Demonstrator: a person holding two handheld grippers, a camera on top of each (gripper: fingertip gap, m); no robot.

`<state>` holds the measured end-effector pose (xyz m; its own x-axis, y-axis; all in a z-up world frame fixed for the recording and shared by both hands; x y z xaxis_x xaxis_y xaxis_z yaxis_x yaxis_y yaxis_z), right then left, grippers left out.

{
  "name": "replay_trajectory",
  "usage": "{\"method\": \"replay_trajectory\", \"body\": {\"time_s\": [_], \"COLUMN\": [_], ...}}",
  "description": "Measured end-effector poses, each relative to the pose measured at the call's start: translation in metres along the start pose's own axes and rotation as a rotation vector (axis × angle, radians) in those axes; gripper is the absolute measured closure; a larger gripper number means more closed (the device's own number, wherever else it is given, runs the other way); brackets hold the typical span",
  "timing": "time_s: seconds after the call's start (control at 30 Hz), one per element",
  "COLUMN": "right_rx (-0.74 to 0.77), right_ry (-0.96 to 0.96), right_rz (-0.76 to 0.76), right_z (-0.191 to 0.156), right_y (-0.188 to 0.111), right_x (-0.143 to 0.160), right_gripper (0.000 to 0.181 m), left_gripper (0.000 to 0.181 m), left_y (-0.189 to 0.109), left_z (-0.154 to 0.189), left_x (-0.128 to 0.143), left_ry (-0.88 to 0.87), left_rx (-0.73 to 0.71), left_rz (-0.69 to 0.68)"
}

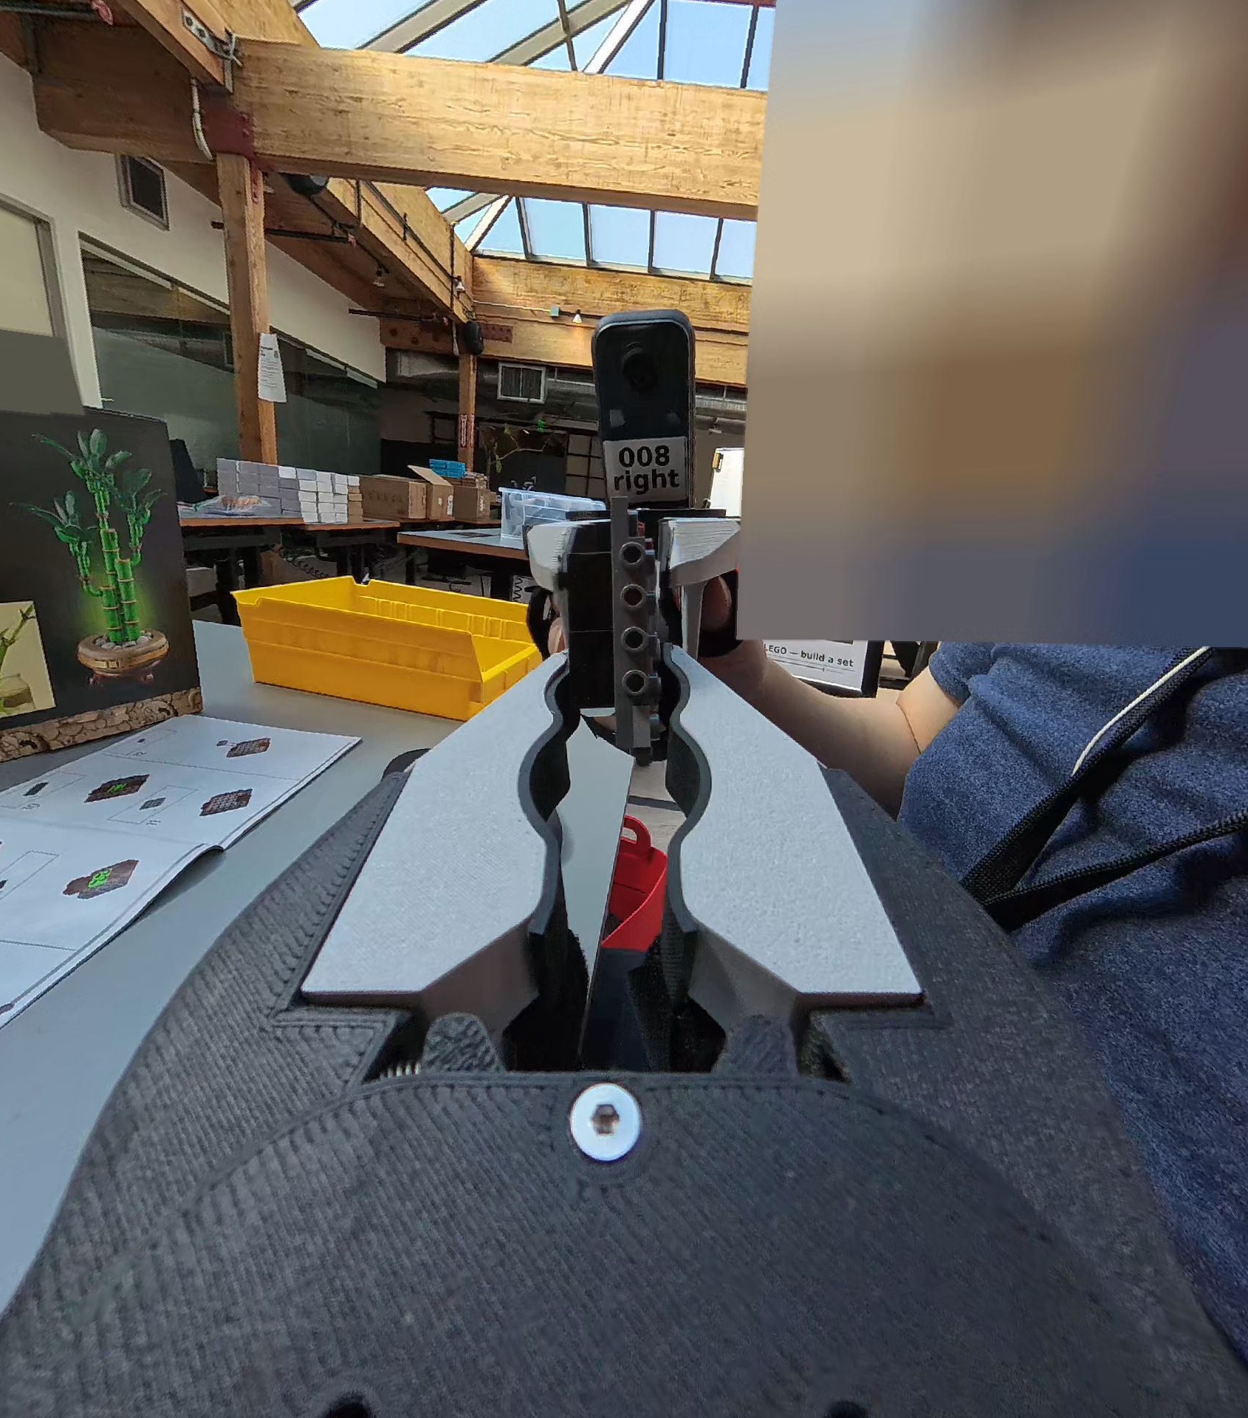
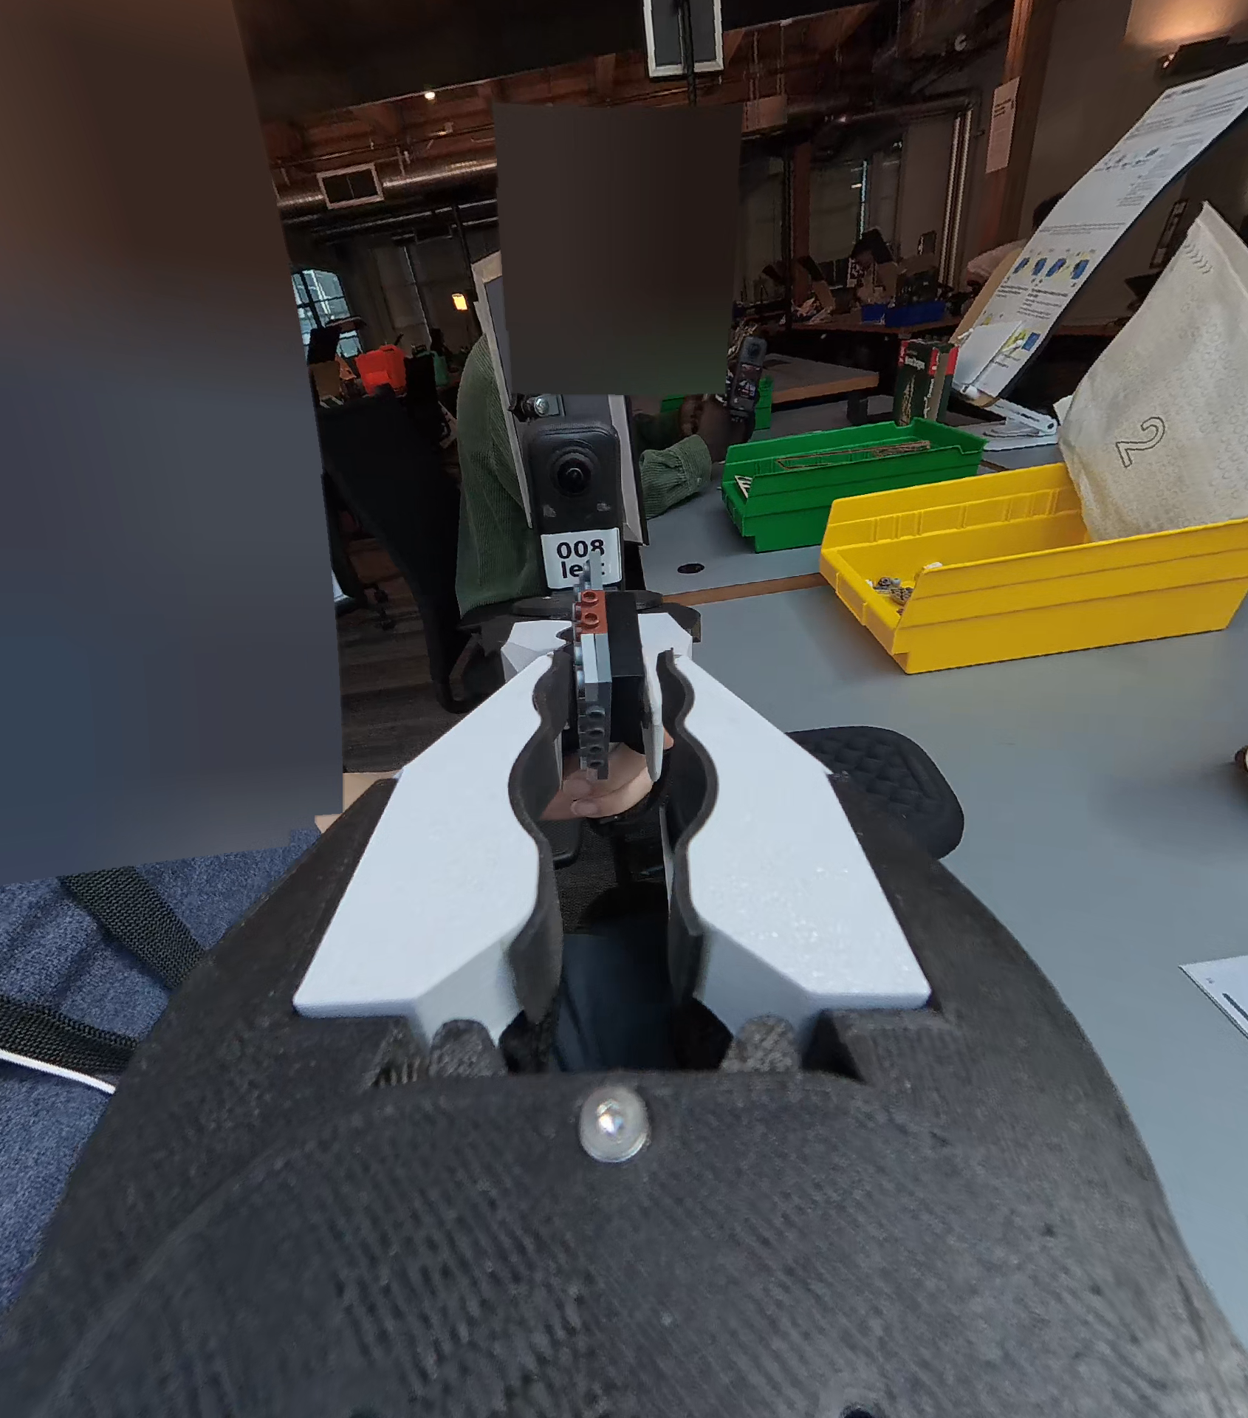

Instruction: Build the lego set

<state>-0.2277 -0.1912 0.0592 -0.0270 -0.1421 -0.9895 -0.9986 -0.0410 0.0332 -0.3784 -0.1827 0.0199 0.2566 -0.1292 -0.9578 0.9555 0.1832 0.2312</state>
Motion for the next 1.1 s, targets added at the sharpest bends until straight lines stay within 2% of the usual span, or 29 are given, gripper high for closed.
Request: {"method": "replay_trajectory", "body": {"time_s": [0.13,0.3,0.83,0.97,1.1], "right_rx": [0.021,-0.017,-0.083,-0.112,-0.104], "right_ry": [-0.107,-0.122,-0.04,-0.069,-0.067], "right_rz": [-0.012,-0.029,0.051,0.072,0.053], "right_z": [-0.005,-0.009,-0.009,-0.012,-0.011], "right_y": [0.002,0.007,0.009,0.009,0.009], "right_x": [-0.004,-0.005,0.001,-0.001,-0.003], "right_gripper": [0.165,0.174,0.174,0.164,0.165], "left_gripper": [0.163,0.163,0.163,0.163,0.163], "left_y": [0.0,0.0,-0.003,-0.003,-0.002], "left_z": [0.002,0.004,0.006,0.007,0.008], "left_x": [0.0,-0.002,-0.002,-0.003,-0.003], "left_ry": [0.01,0.021,0.055,0.069,0.079], "left_rx": [0.008,0.011,0.016,0.017,0.008], "left_rz": [-0.002,0.004,-0.004,-0.006,-0.015]}}
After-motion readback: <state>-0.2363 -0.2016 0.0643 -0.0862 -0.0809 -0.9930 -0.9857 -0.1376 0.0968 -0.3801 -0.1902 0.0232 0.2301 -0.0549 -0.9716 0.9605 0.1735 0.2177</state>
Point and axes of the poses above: each gripper's, where its closed fingertips meet, y out along the fingers, x out of its underside, z = x × y across the jaws, the point moved 8 cm from there along -y, back along the fingers, and after that the axes turned 13 degrees about -x, right-handed, at the moved point
